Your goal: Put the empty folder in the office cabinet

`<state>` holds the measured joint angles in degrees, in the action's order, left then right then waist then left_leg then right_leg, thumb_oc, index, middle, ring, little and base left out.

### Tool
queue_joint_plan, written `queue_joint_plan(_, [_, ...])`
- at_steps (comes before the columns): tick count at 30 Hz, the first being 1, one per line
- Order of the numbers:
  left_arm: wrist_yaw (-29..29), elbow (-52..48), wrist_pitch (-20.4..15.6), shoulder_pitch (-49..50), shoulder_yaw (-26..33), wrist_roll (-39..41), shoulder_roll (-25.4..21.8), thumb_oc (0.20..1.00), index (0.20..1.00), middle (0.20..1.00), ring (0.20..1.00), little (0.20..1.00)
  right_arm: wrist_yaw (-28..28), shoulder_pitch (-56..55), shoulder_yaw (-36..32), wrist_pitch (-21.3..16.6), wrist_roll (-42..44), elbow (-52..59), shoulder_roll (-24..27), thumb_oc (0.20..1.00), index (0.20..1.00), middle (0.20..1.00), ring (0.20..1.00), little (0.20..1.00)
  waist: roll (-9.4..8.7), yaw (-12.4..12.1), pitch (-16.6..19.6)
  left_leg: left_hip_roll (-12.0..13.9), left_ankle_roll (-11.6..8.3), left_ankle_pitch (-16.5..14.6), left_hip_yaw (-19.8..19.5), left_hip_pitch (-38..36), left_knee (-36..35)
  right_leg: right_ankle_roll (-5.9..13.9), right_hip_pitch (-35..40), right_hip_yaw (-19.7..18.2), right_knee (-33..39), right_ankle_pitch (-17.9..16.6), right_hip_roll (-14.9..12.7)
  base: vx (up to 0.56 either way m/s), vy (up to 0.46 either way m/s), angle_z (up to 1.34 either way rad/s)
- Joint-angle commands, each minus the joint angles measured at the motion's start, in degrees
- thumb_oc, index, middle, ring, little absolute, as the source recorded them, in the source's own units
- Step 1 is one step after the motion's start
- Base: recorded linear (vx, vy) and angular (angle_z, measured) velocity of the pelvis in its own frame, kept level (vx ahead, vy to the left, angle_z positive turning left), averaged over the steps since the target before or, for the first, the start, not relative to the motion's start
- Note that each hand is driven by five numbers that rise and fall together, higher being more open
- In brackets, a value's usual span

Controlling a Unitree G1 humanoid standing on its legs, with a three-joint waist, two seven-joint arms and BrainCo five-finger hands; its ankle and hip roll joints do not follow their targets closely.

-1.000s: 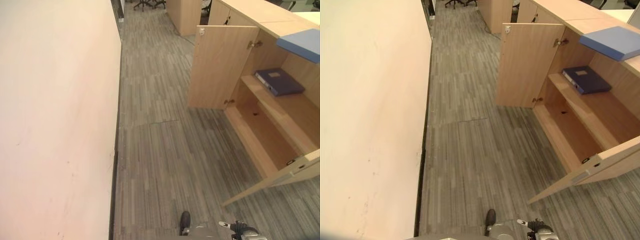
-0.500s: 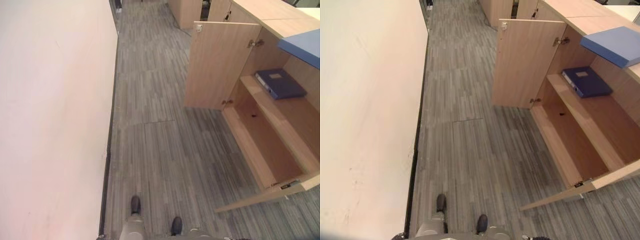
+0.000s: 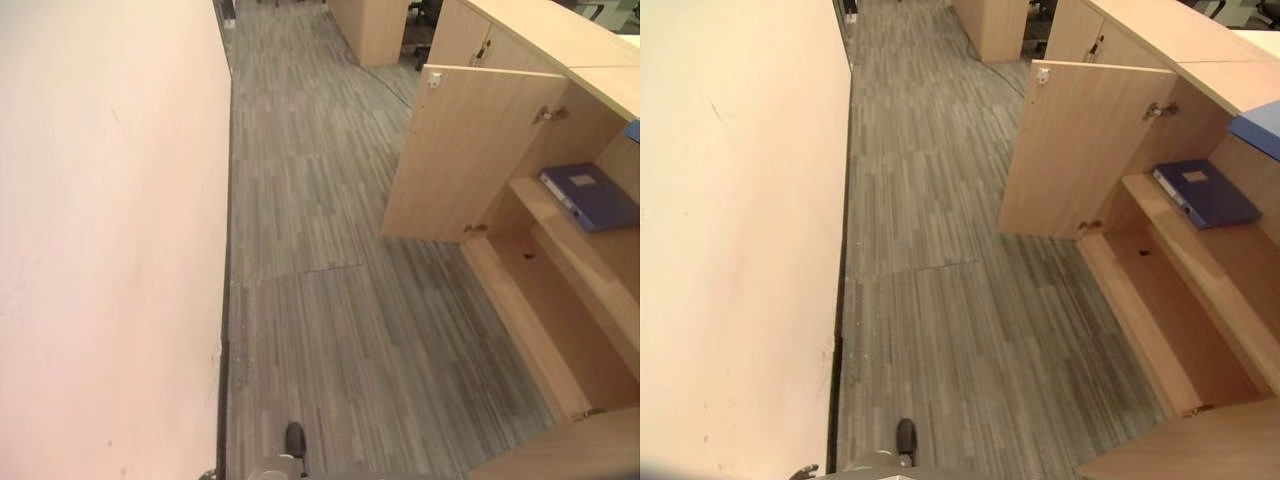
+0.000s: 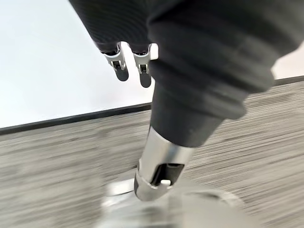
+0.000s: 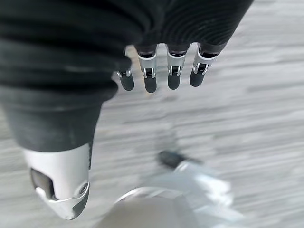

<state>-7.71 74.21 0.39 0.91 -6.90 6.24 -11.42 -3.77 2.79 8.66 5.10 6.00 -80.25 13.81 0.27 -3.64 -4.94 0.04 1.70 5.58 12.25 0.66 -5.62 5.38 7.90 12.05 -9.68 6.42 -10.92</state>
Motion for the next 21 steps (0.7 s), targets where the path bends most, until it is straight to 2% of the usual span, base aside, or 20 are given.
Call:
queue_joint_plan(1, [0.3, 1.8, 0.4, 0.5, -0.2, -1.7, -1.4, 1.000, 1.000, 1.000, 1.000, 1.000, 1.0, 0.9, 0.2, 0.5, 0.9, 2.2, 1.3, 1.000, 1.000, 1.000, 1.000, 1.000, -0.64, -1.5, 0.1, -4.4, 0.33, -3.1, -4.4, 1.0, 0.6, 4.19, -5.4, -0.8, -11.5, -16.7, -10.6, 0.19, 0.273, 0.04])
queue_joint_plan(4, [0.5, 1.7, 0.6, 0.1, -0.6, -1.8, -2.2, 1.000, 1.000, 1.000, 1.000, 1.000, 0.9, 1.7, 0.3, -0.1, 3.3, 3.4, 0.5, 1.000, 1.000, 1.000, 1.000, 1.000, -0.41, -1.5, -1.0, -4.9, 0.76, -6.3, -3.7, -2.1, 0.6, 3.93, -8.9, 3.9, -18.0, -17.1, -13.1, 0.21, 0.219, 0.10])
queue_joint_plan(5, [0.5, 1.7, 0.6, 0.1, -0.5, -1.8, -2.2, 1.000, 1.000, 1.000, 1.000, 1.000, 0.9, 1.7, 0.3, -0.1, 3.4, 3.4, 0.5, 1.000, 1.000, 1.000, 1.000, 1.000, -0.48, -1.5, -1.1, -4.9, 0.68, -6.6, -3.8, -2.3, 0.6, 4.02, -8.9, 3.9, -18.4, -16.7, -13.2, 0.17, 0.046, 0.01])
queue_joint_plan(6, [0.5, 1.8, 0.5, -0.2, -0.4, -1.2, -2.3, 1.000, 1.000, 1.000, 1.000, 1.000, 1.4, 2.6, 0.5, -0.3, 4.2, 3.9, 0.3, 1.000, 1.000, 1.000, 1.000, 1.000, 0.37, -1.0, -2.1, -3.7, 0.47, -7.0, -3.8, -3.5, 0.6, 3.37, -12.0, 6.7, -17.9, -13.8, -11.0, 0.18, -0.027, -0.01])
queue_joint_plan(8, [0.8, 2.2, 0.5, -0.1, -0.4, -0.7, -2.1, 1.000, 1.000, 1.000, 1.000, 1.000, 1.7, 3.9, 0.9, -0.5, 5.5, 4.7, 0.3, 1.000, 1.000, 1.000, 1.000, 1.000, 0.98, -0.4, -3.2, -3.0, -0.04, -7.5, -4.0, -5.0, 0.6, 3.30, -15.1, 8.6, -13.2, -12.5, -7.8, 0.21, -0.079, 0.03])
queue_joint_plan(10, [1.1, 2.6, 0.7, 0.1, -0.2, -0.7, -1.9, 1.000, 1.000, 1.000, 1.000, 1.000, 1.4, 5.0, 0.9, -0.6, 6.3, 4.9, 0.6, 1.000, 1.000, 1.000, 1.000, 1.000, 1.08, 0.2, -4.4, -2.4, -0.77, -8.5, -4.3, -7.1, 0.6, 3.63, -16.4, 10.2, -5.0, -13.4, -3.9, 0.18, -0.114, 0.01])
queue_joint_plan(11, [1.1, 2.6, 0.7, 0.1, -0.2, -0.7, -1.9, 1.000, 1.000, 1.000, 1.000, 1.000, 1.4, 5.0, 0.9, -0.6, 6.3, 4.8, 0.6, 1.000, 1.000, 1.000, 1.000, 1.000, 1.10, 0.2, -4.5, -2.4, -0.78, -8.5, -4.3, -7.1, 0.6, 3.62, -16.3, 10.2, -5.0, -13.4, -3.9, 0.24, -0.134, -0.04])
queue_joint_plan(12, [1.5, 3.3, 0.8, 0.6, 0.1, -1.1, -1.7, 1.000, 1.000, 1.000, 1.000, 1.000, 1.0, 5.6, 0.2, -0.7, 6.9, 4.6, 0.9, 1.000, 1.000, 1.000, 1.000, 1.000, 0.16, 0.8, -4.8, -2.7, -1.35, -9.5, -4.3, -8.7, 0.6, 4.56, -18.0, 12.3, 1.7, -15.2, -1.4, 0.24, -0.120, -0.02])
queue_joint_plan(14, [1.8, 3.8, 0.9, 0.9, 0.7, -1.3, -1.7, 1.000, 1.000, 1.000, 1.000, 1.000, 0.9, 5.7, -0.3, -0.8, 7.2, 4.2, 1.1, 1.000, 1.000, 1.000, 1.000, 1.000, -0.25, 0.9, -4.8, -2.5, -1.83, -10.4, -4.0, -9.8, 0.6, 4.93, -17.8, 14.3, 5.3, -16.4, -0.1, 0.30, -0.167, -0.04])
queue_joint_plan(15, [2.0, 4.2, 0.8, 0.8, 0.7, -1.9, -1.7, 1.000, 1.000, 1.000, 1.000, 1.000, 0.8, 5.5, -0.5, -0.9, 7.4, 3.9, 1.2, 1.000, 1.000, 1.000, 1.000, 1.000, -0.50, 0.9, -4.4, -2.2, -2.26, -11.5, -4.0, -10.7, 0.6, 4.67, -15.8, 15.4, 7.9, -15.9, 0.6, 0.19, -0.127, 0.05])
queue_joint_plan(18, [1.8, 4.7, 0.6, 1.3, 0.6, -2.5, -1.5, 1.000, 1.000, 1.000, 1.000, 1.000, 0.4, 4.7, -0.4, -1.1, 7.1, 3.1, 1.1, 1.000, 1.000, 1.000, 1.000, 1.000, -1.00, 1.0, -3.3, -1.3, -2.88, -12.5, -3.9, -11.8, 0.6, 3.66, -14.4, 15.2, 8.2, -15.1, 1.2, 0.29, -0.175, 0.27])
queue_joint_plan(19, [1.7, 4.7, 0.8, 1.4, 1.3, -1.8, -1.3, 1.000, 1.000, 1.000, 1.000, 1.000, 0.1, 3.6, -0.6, -0.7, 6.2, 1.2, 1.4, 1.000, 1.000, 1.000, 1.000, 1.000, -0.90, 1.0, -2.4, 0.2, -3.28, -12.9, -3.9, -13.1, 0.6, 3.19, -13.7, 15.0, 7.3, -14.1, 1.9, 0.19, -0.111, 0.08])
queue_joint_plan(20, [1.7, 4.7, 0.8, 1.4, 1.3, -1.8, -1.3, 1.000, 1.000, 1.000, 1.000, 1.000, 0.1, 3.6, -0.6, -0.7, 6.2, 1.1, 1.4, 1.000, 1.000, 1.000, 1.000, 1.000, -0.87, 1.1, -2.4, 0.2, -3.30, -12.9, -4.0, -13.1, 0.6, 3.18, -13.7, 15.0, 7.2, -14.0, 2.0, 0.35, -0.268, 0.09])
queue_joint_plan(21, [1.5, 4.5, 0.7, 1.0, 1.3, -1.3, -1.2, 1.000, 1.000, 1.000, 1.000, 1.000, -0.7, 2.8, 0.0, -0.5, 4.1, -0.1, 1.7, 1.000, 1.000, 1.000, 1.000, 1.000, -1.10, 1.0, -2.2, 2.3, -4.45, -14.4, -3.5, -12.9, 4.7, 2.02, -12.4, 15.3, 6.2, -11.7, 2.3, 0.23, -0.244, 0.07])
